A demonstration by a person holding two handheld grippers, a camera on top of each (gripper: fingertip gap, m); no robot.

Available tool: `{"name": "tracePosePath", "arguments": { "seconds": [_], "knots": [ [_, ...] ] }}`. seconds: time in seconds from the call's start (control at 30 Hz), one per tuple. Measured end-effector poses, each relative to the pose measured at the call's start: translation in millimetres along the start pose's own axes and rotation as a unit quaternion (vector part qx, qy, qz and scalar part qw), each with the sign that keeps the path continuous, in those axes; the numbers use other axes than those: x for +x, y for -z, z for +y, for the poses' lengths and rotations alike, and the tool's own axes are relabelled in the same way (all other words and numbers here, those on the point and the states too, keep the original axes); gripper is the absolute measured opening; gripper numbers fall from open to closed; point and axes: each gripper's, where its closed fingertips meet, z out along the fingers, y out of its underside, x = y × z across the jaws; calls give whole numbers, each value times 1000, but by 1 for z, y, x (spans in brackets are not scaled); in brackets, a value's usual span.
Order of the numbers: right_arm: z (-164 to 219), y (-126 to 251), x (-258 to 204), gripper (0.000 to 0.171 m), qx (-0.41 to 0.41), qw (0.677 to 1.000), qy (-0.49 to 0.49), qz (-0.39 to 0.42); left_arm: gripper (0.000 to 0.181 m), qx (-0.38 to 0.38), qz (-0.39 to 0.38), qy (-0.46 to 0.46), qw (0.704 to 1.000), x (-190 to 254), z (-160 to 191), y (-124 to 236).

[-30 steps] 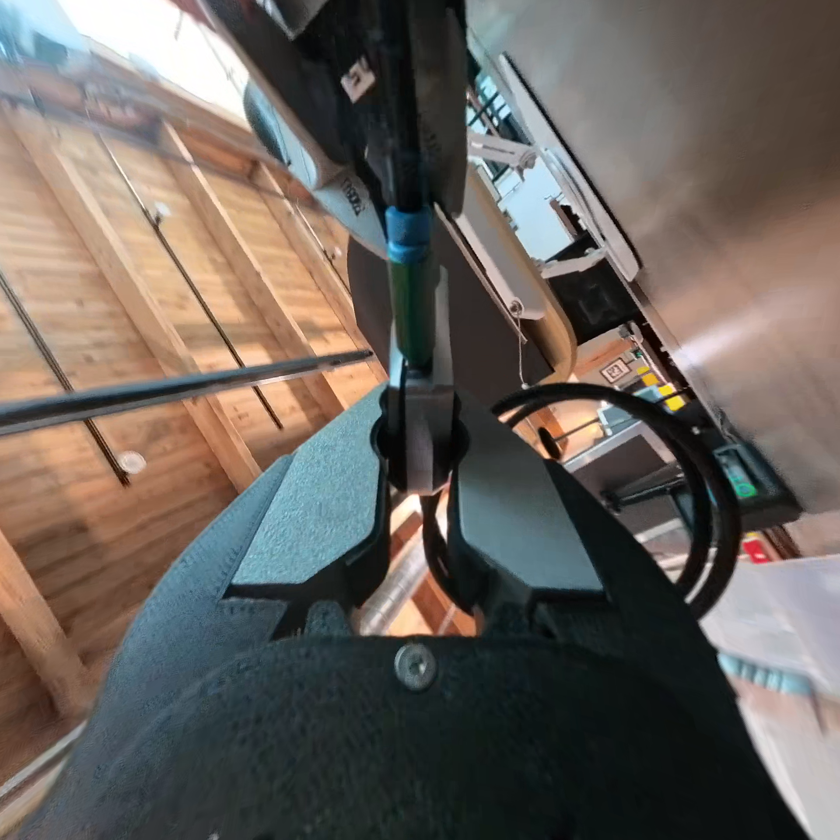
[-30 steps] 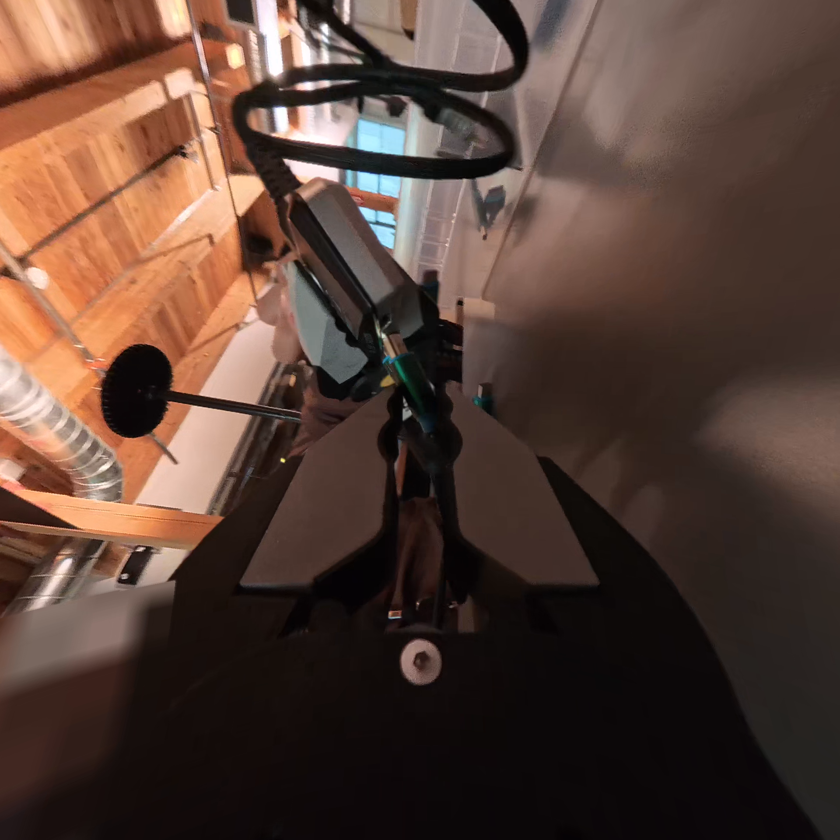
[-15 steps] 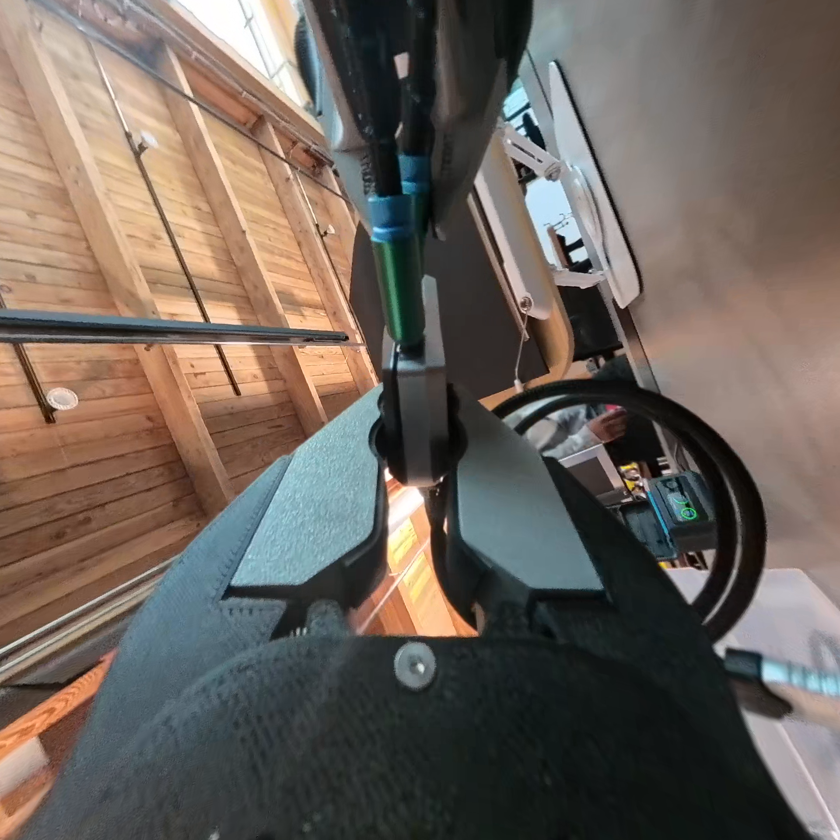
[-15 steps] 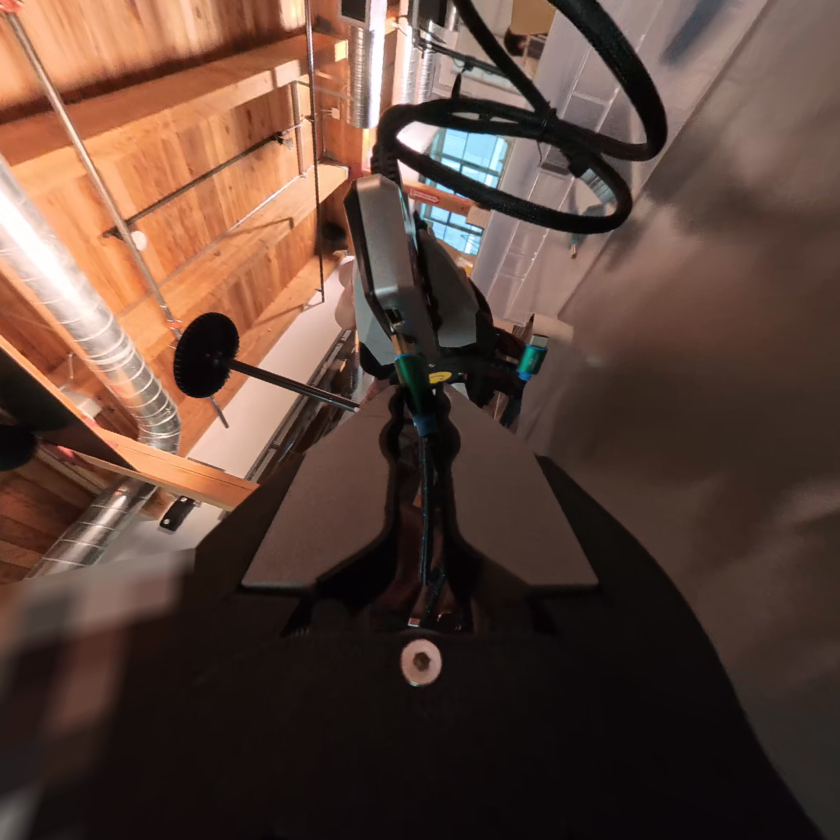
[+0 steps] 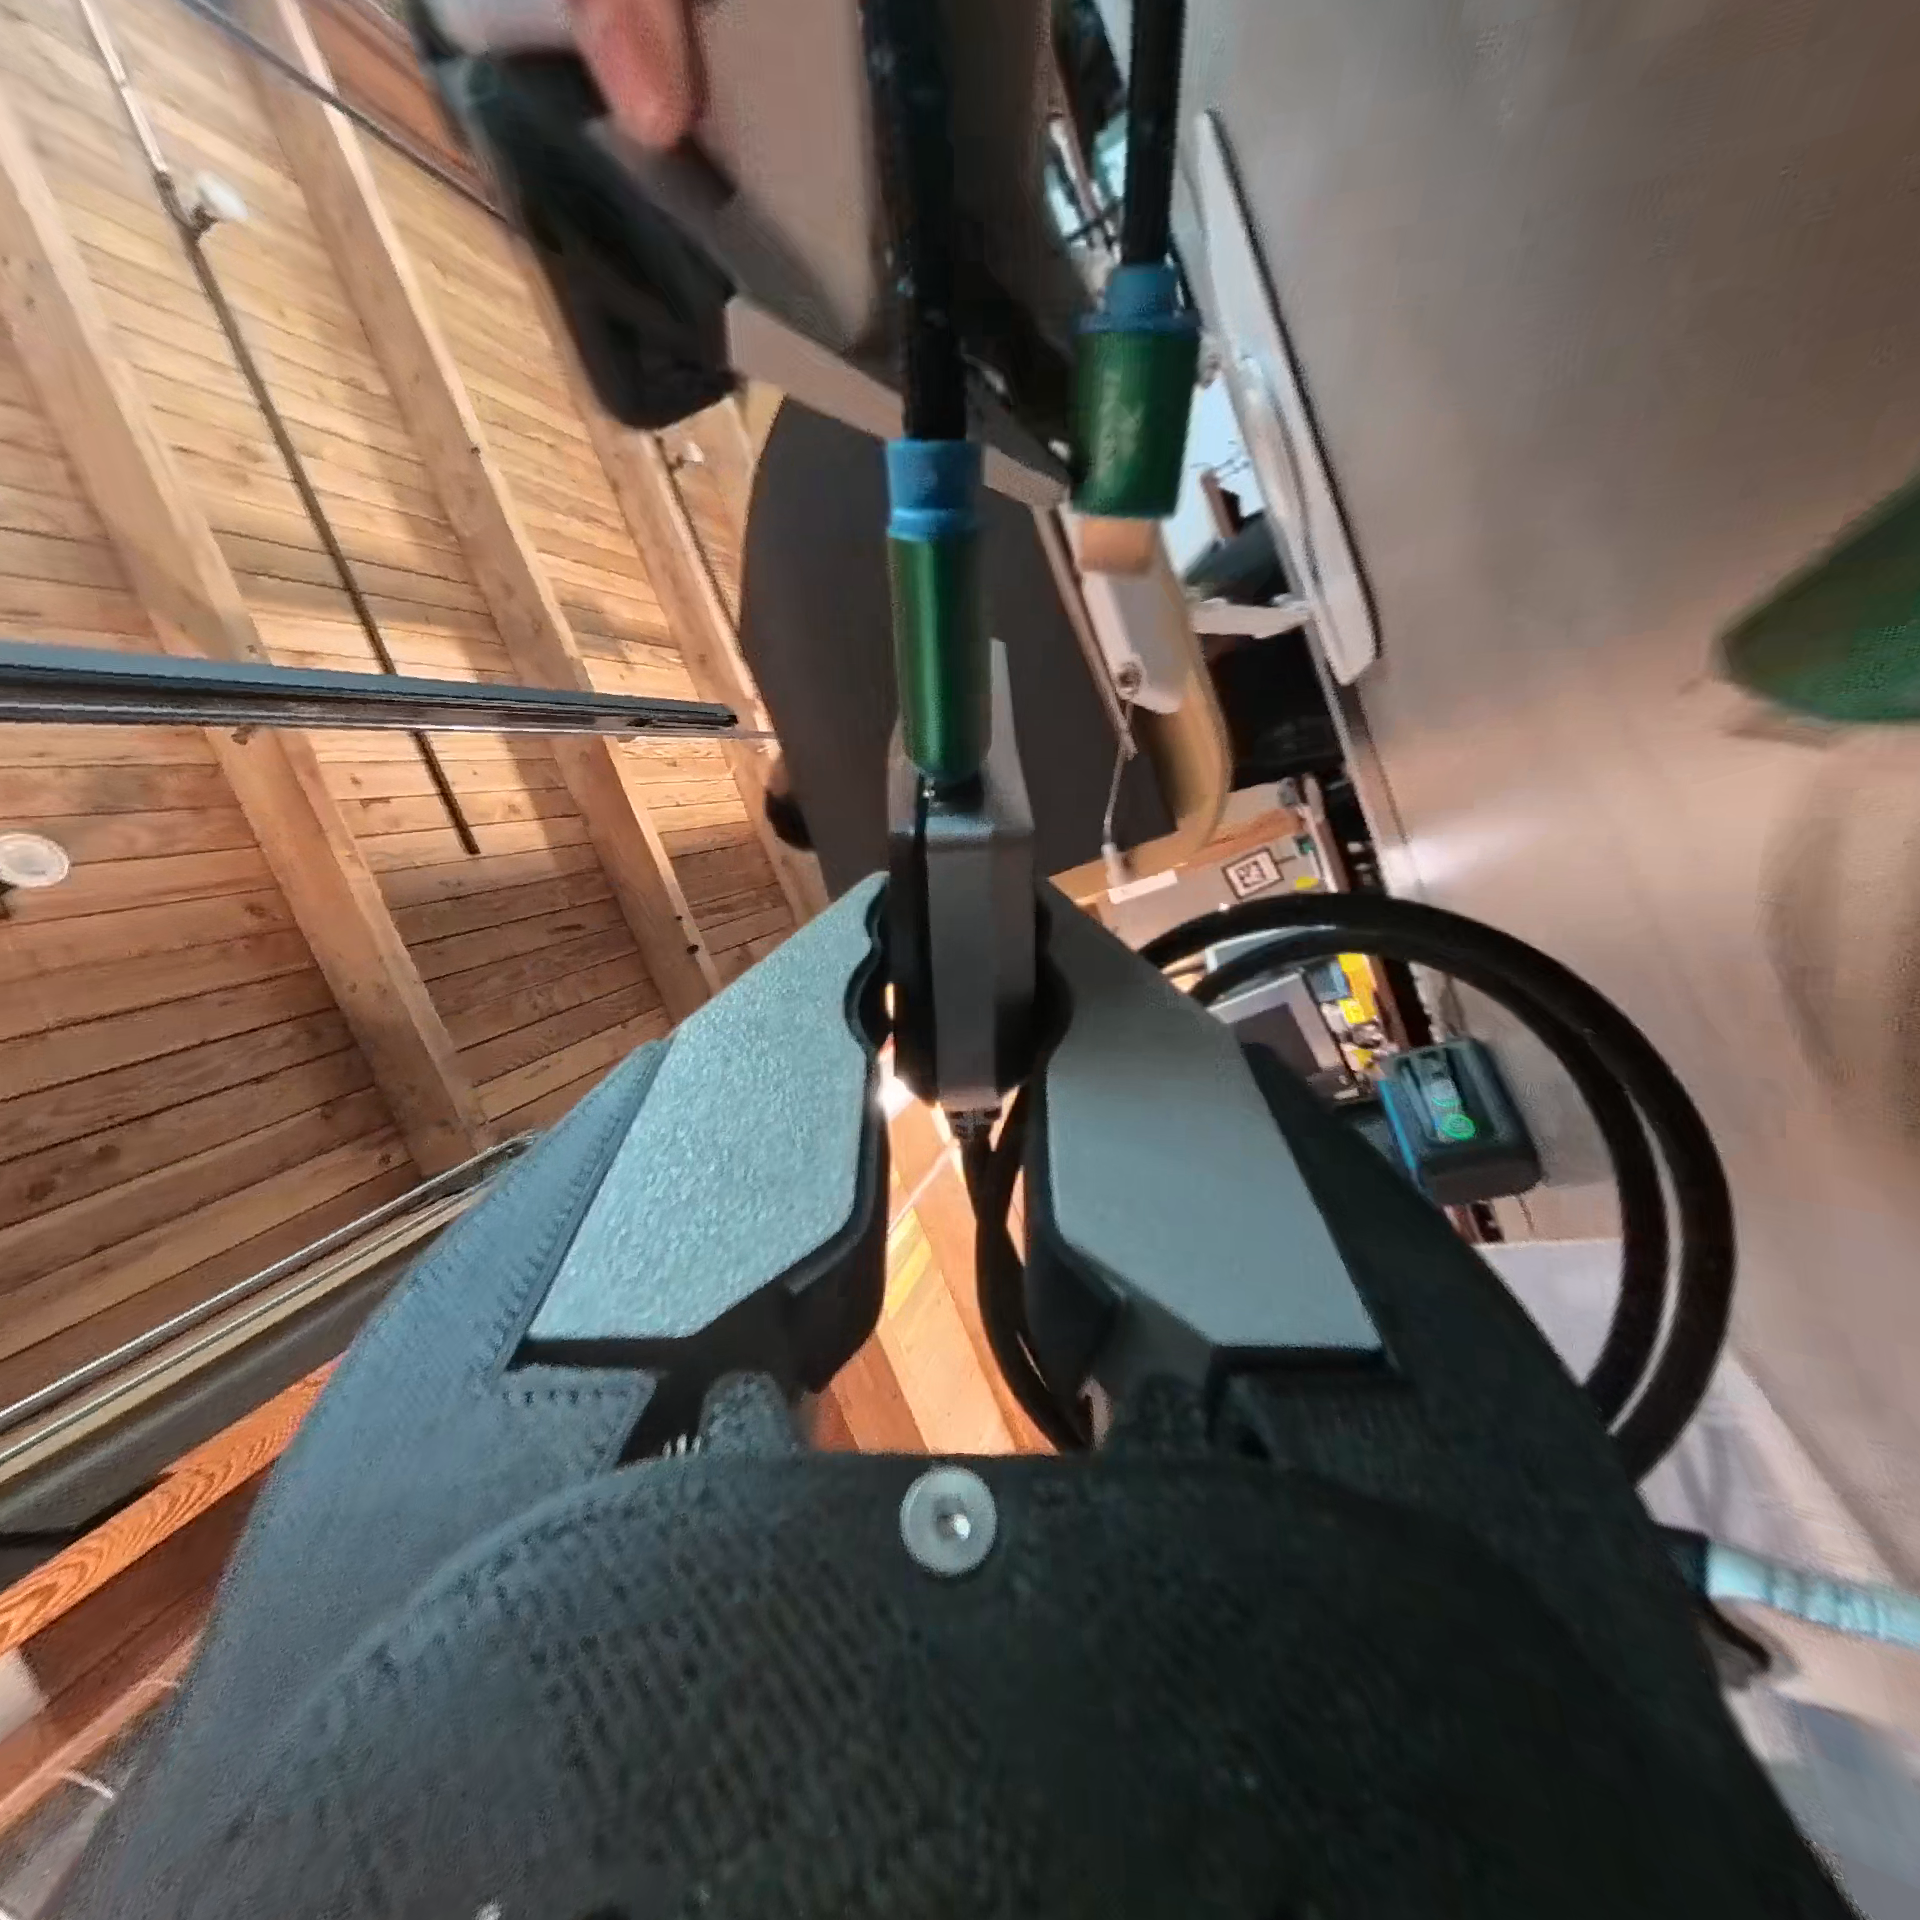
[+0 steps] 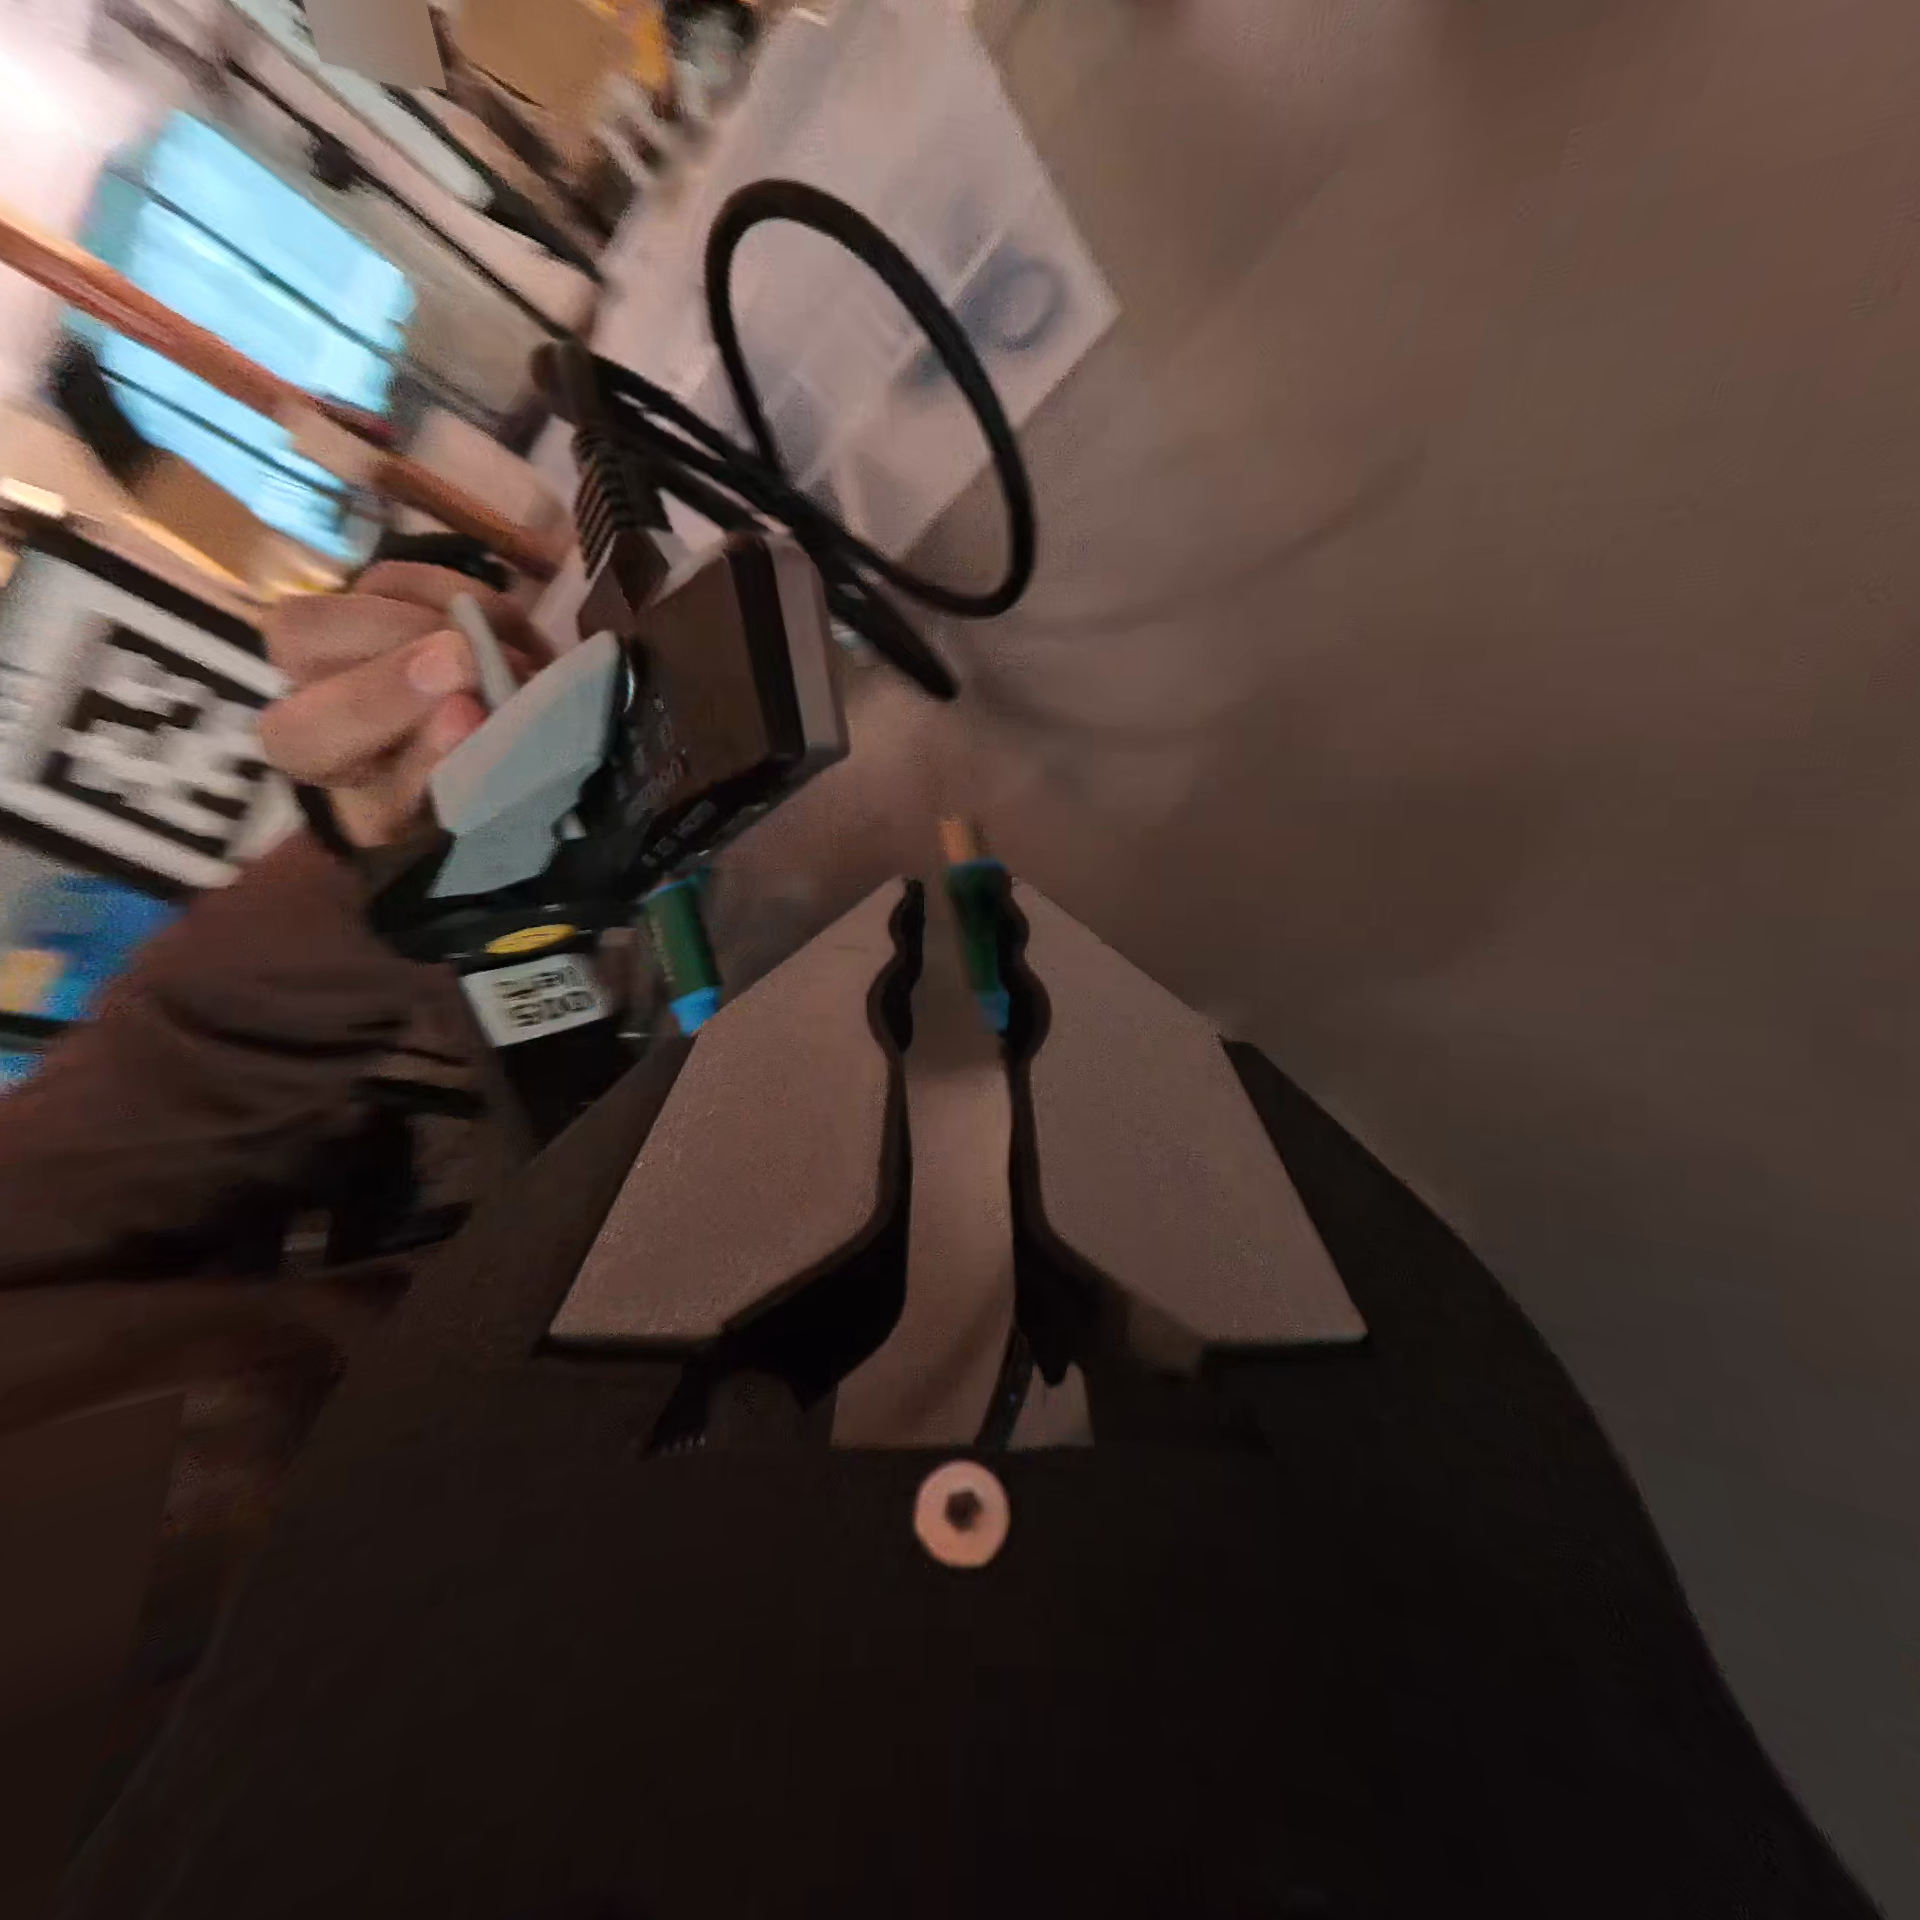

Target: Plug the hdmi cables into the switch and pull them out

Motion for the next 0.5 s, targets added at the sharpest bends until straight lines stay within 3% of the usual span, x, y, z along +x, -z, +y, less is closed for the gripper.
{"name": "tracePosePath", "arguments": {
  "seconds": [0.07, 0.23, 0.4, 0.43, 0.5],
  "knots": [
    [-5, 5, 3, 13, 4, 997, 53, 52, 21, -2, 3, 0, 1000, 5, -6, 4],
    [-11, 8, -1, 31, 15, 991, 109, 82, 20, -60, 33, 63, 996, 17, 8, 4],
    [-34, 25, -12, 21, 91, 960, 222, 142, 20, -70, 21, 76, 994, 19, 2, 5],
    [-40, 29, -15, 27, 113, 948, 256, 153, 20, -74, 19, 83, 994, 19, 1, 5],
    [-50, 36, -17, 59, 154, 922, 309, 174, 20, -76, 15, 95, 992, 19, 0, 6]
  ]
}}
